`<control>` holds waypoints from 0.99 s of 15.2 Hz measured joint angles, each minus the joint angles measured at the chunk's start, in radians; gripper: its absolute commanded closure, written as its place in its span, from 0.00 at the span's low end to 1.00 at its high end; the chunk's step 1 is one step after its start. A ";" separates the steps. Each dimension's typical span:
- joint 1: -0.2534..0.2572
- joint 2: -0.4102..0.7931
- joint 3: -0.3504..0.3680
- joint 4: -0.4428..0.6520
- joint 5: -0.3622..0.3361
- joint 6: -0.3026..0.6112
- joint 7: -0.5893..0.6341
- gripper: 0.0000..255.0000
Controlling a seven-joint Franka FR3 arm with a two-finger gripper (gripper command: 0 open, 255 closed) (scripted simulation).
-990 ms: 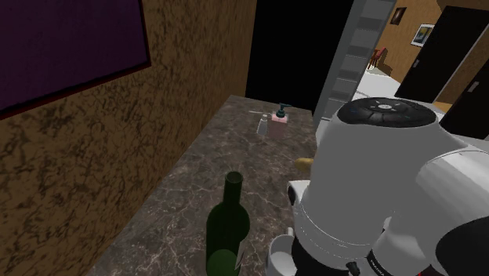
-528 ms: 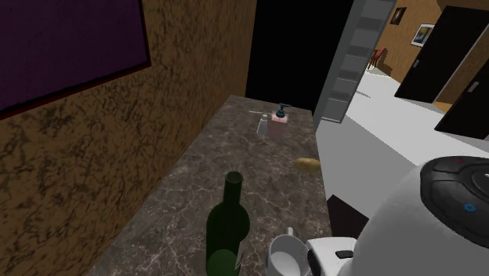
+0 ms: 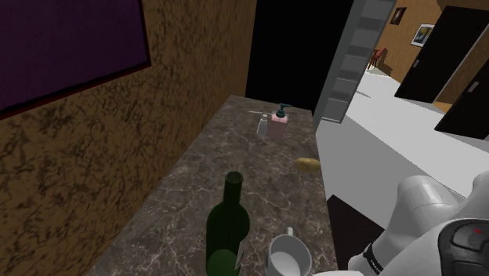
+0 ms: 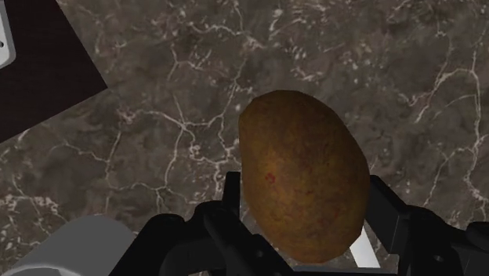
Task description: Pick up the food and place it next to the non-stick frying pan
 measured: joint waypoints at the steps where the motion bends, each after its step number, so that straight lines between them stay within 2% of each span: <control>1: -0.002 0.008 0.008 -0.009 0.001 0.016 -0.001 1.00; 15: -0.042 0.132 0.119 -0.114 0.001 0.242 0.004 1.00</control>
